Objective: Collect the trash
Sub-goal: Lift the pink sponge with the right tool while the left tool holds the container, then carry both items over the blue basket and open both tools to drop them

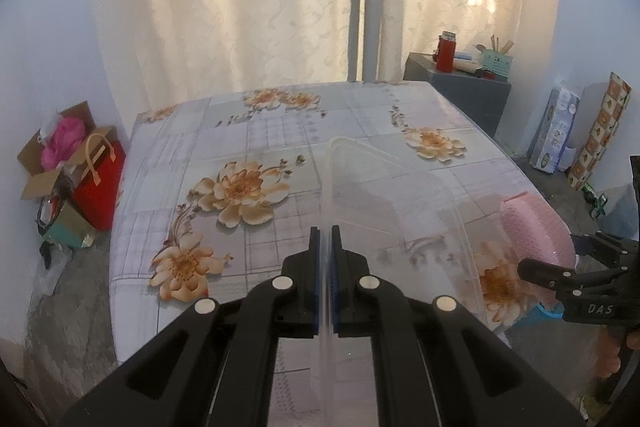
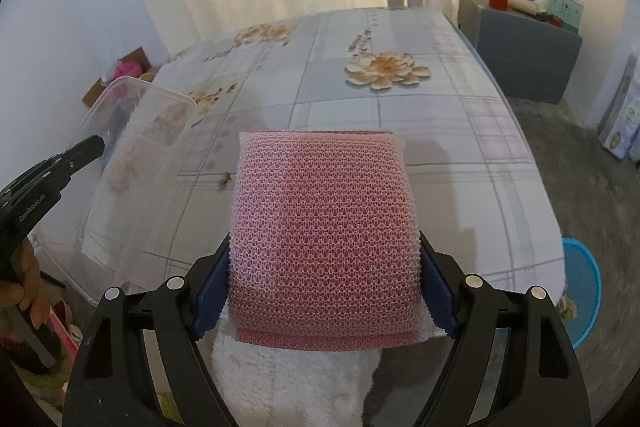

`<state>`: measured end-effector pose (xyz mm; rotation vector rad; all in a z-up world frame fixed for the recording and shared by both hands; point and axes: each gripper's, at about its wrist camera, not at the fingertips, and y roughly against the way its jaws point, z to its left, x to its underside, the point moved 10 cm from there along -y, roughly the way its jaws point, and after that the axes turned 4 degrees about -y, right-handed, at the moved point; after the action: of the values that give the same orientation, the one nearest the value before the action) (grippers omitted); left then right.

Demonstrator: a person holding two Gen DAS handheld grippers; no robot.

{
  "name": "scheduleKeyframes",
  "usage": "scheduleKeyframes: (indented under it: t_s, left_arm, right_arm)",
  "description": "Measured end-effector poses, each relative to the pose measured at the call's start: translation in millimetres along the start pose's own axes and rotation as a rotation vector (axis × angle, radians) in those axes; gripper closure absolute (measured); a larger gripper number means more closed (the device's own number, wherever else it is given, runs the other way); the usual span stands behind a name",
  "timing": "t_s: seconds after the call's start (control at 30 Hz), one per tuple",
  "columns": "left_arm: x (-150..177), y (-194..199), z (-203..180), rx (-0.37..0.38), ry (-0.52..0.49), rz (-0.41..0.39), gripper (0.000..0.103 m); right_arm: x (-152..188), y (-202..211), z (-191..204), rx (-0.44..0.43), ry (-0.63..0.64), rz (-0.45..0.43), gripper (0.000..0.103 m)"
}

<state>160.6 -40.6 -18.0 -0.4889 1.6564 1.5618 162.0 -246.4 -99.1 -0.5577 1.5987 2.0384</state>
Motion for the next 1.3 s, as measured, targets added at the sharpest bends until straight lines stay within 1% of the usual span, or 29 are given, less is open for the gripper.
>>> scheduleKeyframes:
  t_s: [0.17,0.3,0.43,0.53,0.6,0.7,0.8,0.9,0.93,1.0,1.03,1.1,1.17,1.23,1.3]
  left_arm:
    - [-8.7,5.5,-22.9,0.013,-0.040,-0.019,0.099]
    - [-13.9,8.2,-43.7,0.032,-0.071,-0.029,0.099]
    - [-23.9,10.1,-72.6,0.074,-0.113,-0.045,0.099]
    - [-34.5,10.2,-98.0,0.134,-0.133,-0.054,0.099]
    - [-43.5,9.5,-121.7,0.188,-0.152,-0.058,0.099]
    - [-53.5,8.0,-155.4,0.257,-0.183,-0.058,0.099]
    - [-66.7,5.0,-206.6,0.364,-0.219,-0.040,0.099]
    - [-74.3,-0.2,-252.2,0.433,-0.255,-0.019,0.099]
    - [-75.7,-4.8,-276.8,0.466,-0.272,0.000,0.099]
    - [-73.8,-12.1,-308.4,0.509,-0.286,0.040,0.099]
    - [-71.1,-18.4,-332.2,0.539,-0.297,0.072,0.099]
    - [-65.0,-30.8,-365.9,0.568,-0.314,0.119,0.099]
    - [-51.3,-51.8,-407.9,0.600,-0.323,0.206,0.099]
    - [-35.0,-73.8,-441.1,0.607,-0.328,0.288,0.099]
    - [-13.6,-101.7,-473.4,0.588,-0.335,0.364,0.099]
  right_arm:
    - [5.3,16.8,-17.7,0.005,-0.032,-0.029,0.026]
    - [10.6,30.8,-39.0,0.015,-0.072,-0.052,0.026]
    - [18.2,48.8,-71.1,0.052,-0.125,-0.079,0.026]
    - [25.2,65.0,-103.1,0.097,-0.180,-0.099,0.026]
    - [30.8,77.7,-127.2,0.130,-0.221,-0.118,0.026]
    - [44.7,104.5,-177.7,0.193,-0.327,-0.161,0.026]
    - [65.1,127.1,-228.4,0.249,-0.439,-0.193,0.026]
    - [89.9,140.0,-272.6,0.289,-0.549,-0.202,0.026]
    - [100.0,142.5,-286.7,0.301,-0.584,-0.201,0.026]
    - [117.2,142.2,-307.1,0.318,-0.637,-0.192,0.026]
    - [125.8,139.4,-316.8,0.320,-0.665,-0.186,0.026]
    - [138.7,128.3,-333.1,0.316,-0.718,-0.168,0.026]
    - [147.5,117.0,-348.8,0.304,-0.768,-0.151,0.026]
    - [158.7,103.0,-368.9,0.282,-0.832,-0.131,0.026]
    - [162.7,90.9,-386.8,0.256,-0.888,-0.113,0.026]
